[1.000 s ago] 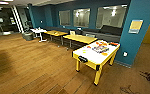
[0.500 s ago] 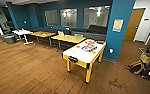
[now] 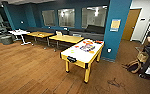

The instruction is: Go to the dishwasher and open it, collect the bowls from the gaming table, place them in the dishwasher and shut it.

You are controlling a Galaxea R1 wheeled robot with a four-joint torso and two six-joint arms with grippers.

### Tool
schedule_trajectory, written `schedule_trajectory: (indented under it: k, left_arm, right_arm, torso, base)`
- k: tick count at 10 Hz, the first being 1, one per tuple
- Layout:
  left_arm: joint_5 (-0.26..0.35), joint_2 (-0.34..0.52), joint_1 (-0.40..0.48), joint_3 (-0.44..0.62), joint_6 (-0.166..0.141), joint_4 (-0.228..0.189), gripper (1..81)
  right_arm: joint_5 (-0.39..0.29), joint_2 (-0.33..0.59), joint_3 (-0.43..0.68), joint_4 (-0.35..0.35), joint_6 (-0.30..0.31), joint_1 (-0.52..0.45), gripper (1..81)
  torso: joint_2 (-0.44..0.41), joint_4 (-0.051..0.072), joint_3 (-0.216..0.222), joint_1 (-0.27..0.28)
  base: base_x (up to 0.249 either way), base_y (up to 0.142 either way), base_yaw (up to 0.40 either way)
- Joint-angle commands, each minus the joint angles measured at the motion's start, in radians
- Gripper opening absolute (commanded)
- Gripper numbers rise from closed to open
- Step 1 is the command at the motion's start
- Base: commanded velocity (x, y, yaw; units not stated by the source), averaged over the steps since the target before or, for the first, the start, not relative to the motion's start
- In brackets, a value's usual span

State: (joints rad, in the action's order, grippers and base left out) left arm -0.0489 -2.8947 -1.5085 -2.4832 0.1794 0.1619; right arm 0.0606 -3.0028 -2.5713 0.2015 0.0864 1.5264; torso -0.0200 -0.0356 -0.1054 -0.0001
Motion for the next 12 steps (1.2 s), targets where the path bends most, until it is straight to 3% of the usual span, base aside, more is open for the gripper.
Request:
schedule_trajectory:
  k: [1, 8, 12]
  left_arm:
    - [0.061, 0.011, 0.038, 0.007, 0.002, 0.001, 81.1]
    - [0.061, 0.009, 0.034, 0.006, 0.0, 0.001, 81.1]
    - [0.061, 0.008, 0.031, 0.006, 0.0, 0.001, 81.1]
  right_arm:
    - [-0.048, -0.004, 0.014, 0.015, -0.004, -0.041, 81.1]
    - [-0.048, -0.004, 0.014, 0.018, -0.004, -0.039, 81.1]
    - [-0.048, -0.003, 0.016, 0.019, -0.004, -0.039, 81.1]
  torso:
    - [0.0, 0.0, 0.0, 0.0]
    - [0.0, 0.0, 0.0, 0.0]
    - [0.0, 0.0, 0.0, 0.0]
  base:
    - [0.0, 0.0, 0.0]
    - [0.0, 0.0, 0.0]
    - [0.101, 0.0, 0.0]
